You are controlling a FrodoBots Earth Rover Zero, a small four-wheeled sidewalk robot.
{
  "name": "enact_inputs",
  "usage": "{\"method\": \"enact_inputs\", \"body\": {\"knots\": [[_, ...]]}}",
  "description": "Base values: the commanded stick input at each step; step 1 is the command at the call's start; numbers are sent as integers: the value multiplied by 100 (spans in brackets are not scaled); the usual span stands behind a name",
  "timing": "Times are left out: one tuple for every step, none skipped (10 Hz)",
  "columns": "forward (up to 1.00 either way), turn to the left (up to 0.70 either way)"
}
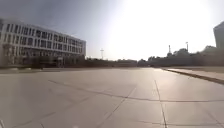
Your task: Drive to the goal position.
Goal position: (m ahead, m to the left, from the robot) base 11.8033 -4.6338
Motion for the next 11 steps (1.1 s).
{"method": "enact_inputs", "body": {"knots": [[70, 0], [70, 0], [70, 0], [70, 0], [70, 0], [70, 0], [70, 0], [70, 0], [70, 0], [70, 0], [70, 0]]}}
